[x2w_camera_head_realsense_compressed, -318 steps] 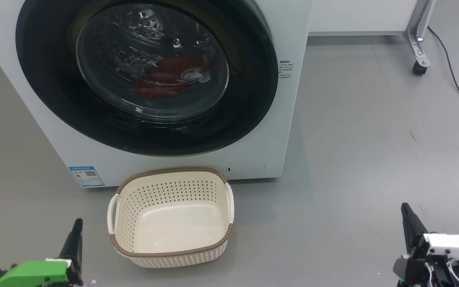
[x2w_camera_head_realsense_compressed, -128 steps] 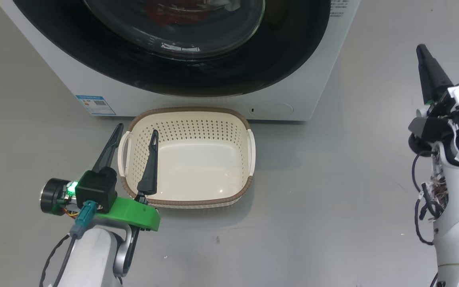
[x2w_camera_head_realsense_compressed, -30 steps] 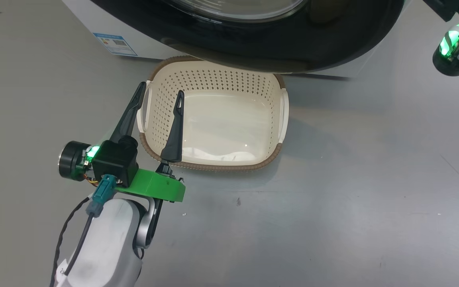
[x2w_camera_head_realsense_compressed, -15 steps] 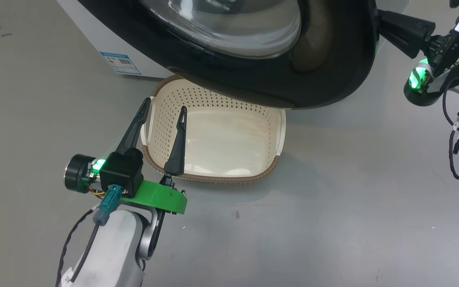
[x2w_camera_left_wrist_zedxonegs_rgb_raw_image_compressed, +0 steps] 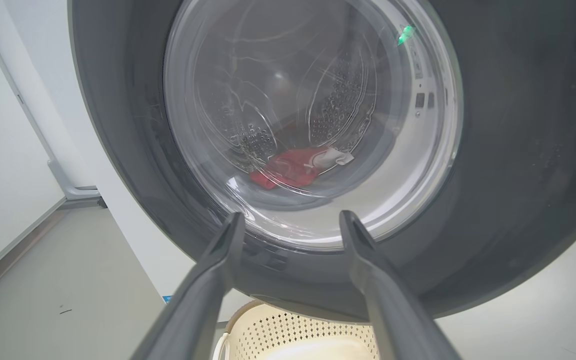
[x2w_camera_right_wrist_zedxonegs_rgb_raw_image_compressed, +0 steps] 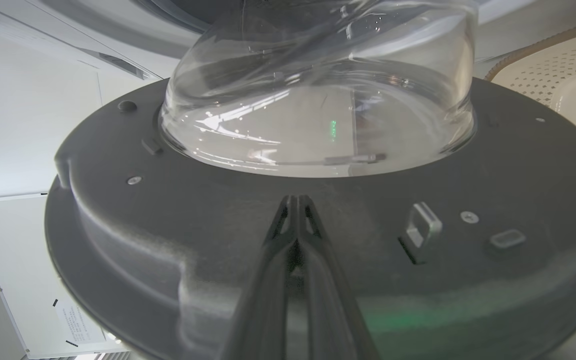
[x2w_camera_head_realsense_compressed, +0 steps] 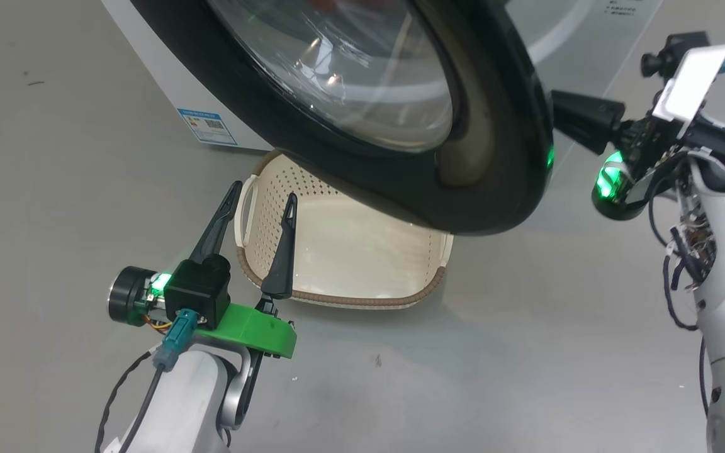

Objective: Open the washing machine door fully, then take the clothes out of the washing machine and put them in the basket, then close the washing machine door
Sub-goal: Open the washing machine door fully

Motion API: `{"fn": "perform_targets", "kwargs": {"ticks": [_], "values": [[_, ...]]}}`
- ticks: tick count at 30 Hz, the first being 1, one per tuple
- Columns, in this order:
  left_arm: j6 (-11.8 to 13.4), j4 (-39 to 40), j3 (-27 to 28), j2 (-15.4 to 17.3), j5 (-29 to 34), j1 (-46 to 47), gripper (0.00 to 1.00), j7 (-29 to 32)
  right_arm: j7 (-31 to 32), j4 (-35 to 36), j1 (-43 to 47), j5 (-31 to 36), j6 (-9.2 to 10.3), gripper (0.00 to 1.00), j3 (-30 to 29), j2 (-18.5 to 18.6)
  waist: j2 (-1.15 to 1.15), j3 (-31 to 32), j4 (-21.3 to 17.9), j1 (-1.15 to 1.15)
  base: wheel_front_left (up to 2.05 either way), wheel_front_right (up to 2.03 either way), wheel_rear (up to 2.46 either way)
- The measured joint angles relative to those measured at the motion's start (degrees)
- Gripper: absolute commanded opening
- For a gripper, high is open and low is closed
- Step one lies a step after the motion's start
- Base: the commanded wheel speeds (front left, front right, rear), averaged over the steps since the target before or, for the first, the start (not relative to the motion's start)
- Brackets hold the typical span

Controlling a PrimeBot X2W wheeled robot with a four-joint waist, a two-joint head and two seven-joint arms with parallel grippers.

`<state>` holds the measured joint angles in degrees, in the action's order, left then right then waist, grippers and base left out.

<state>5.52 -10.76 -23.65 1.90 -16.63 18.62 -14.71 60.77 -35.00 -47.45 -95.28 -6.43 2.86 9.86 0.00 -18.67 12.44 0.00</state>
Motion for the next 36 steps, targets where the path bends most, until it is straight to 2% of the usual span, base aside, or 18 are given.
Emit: {"fn": "perform_targets", "kwargs": {"ticks": [15, 36], "values": [[0.0, -1.7, 0.7, 0.0, 0.2, -3.6, 1.00, 0.0, 1.8, 1.8, 9.5, -1.7, -0.20, 0.00, 2.2, -4.4, 0.00, 5.9, 1.7, 0.00, 0.00, 0.00, 0.00], [-1.2, -3.5, 1.5, 0.1, 1.5, -8.3, 1.00, 0.0, 3.0, 8.1, 20.8, -4.6, -0.54, 0.00, 8.1, -6.3, 0.00, 13.2, 7.2, 0.00, 0.00, 0.00, 0.00]]}}
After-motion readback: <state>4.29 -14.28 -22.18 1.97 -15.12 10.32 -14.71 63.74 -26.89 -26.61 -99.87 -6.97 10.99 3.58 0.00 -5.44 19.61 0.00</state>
